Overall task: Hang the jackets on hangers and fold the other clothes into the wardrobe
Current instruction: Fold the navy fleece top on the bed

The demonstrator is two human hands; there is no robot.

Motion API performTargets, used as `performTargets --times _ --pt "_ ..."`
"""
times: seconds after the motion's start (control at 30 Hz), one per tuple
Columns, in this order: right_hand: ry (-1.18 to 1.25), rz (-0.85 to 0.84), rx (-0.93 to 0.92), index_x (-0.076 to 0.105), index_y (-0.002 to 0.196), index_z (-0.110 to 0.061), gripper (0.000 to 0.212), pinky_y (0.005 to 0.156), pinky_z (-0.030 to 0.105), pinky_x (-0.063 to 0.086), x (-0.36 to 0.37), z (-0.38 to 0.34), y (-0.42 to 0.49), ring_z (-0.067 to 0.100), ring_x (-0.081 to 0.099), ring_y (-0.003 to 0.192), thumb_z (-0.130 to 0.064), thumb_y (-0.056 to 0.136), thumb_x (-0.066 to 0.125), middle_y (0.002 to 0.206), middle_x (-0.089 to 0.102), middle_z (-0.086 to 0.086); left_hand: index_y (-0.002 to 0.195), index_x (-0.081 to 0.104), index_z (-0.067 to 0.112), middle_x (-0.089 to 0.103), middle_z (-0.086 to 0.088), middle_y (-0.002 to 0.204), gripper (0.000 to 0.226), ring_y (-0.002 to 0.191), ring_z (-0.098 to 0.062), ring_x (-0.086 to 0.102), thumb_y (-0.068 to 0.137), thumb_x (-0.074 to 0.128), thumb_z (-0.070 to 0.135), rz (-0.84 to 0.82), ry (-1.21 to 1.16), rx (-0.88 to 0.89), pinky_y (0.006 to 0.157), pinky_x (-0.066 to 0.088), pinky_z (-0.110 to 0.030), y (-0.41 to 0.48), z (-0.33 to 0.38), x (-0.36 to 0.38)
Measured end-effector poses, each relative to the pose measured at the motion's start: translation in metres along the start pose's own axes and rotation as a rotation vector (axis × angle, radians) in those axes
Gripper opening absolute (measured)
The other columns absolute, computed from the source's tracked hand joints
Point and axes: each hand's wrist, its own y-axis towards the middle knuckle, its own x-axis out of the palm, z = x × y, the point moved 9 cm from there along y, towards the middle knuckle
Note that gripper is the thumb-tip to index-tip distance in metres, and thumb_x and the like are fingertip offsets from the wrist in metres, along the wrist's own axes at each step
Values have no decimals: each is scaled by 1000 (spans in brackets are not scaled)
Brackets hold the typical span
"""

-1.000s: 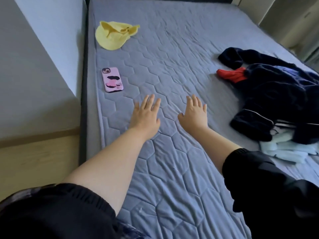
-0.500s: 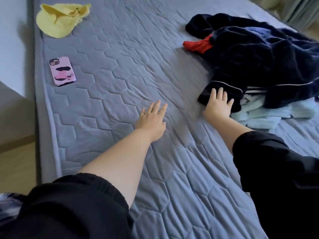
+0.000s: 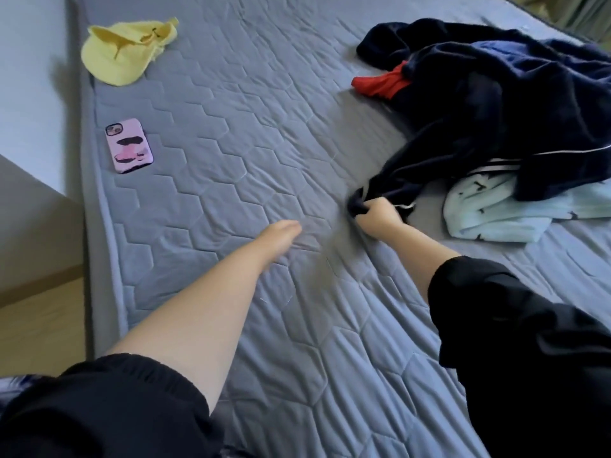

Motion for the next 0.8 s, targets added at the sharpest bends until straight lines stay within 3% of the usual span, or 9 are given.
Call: performTargets --times 0.07,0.13,0.27,0.43,0.57,0.63,0.67,0.7,0.8 --pt "90 -159 -133 64 81 -16 15 52 15 37 38 -46 -28 9 51 60 -9 87 51 62 55 -4 132 46 18 52 -8 135 33 121 -22 51 102 36 30 17 -422 -96 91 38 -29 -8 -16 -15" --pt "74 -286 -224 63 79 -18 17 55 15 38 78 -74 -58 12 55 65 -8 85 50 68 60 -3 140 38 16 53 -11 129 41 114 -25 53 104 27 34 12 -613 -160 92 38 -34 -16 -33 -27" --pt "78 -299 -272 65 81 -15 15 63 20 33 98 -78 -81 13 56 77 -8 85 51 77 64 0 129 49 11 58 -11 124 32 92 -19 58 103 38 25 15 -580 -205 92 40 -34 -27 -53 -34" --pt "239 -398 -285 71 91 -11 20 63 25 44 94 -94 -90 13 54 65 -7 88 51 74 64 6 95 60 15 62 -4 88 11 69 -13 54 98 51 22 95 -623 -223 66 45 -27 -26 -43 -26" --pt "431 -477 -155 66 76 -19 19 58 25 45 91 -95 -88 14 52 59 -27 92 60 65 56 2 102 59 15 60 -4 88 13 78 -15 55 95 52 7 230 -647 -200 66 44 -29 -19 -44 -50" --pt "634 -407 12 67 88 -11 27 59 30 47 86 -89 -76 19 55 57 -31 96 52 66 58 5 104 57 15 57 -2 81 14 75 -14 54 95 52 6 292 -641 -161 62 44 -26 -17 -44 -68" --pt "553 -266 1 65 98 -8 22 62 33 47 75 -87 -66 20 56 61 -23 96 49 73 59 5 105 58 13 57 -2 79 14 74 -15 54 95 53 6 327 -628 -142 64 45 -27 -18 -45 -77" --pt "306 -102 -76 61 107 -8 20 67 34 45 61 -91 -57 21 57 71 -14 92 49 84 59 4 107 60 10 58 -4 80 14 76 -18 55 94 54 6 371 -613 -120 67 46 -29 -20 -48 -88" --pt "-467 175 -278 44 124 -11 56 89 37 39 47 -117 -50 29 43 109 -14 74 68 119 43 10 107 63 3 60 -8 87 16 82 -23 55 93 56 9 524 -496 -58 70 50 -29 -28 -57 -127"
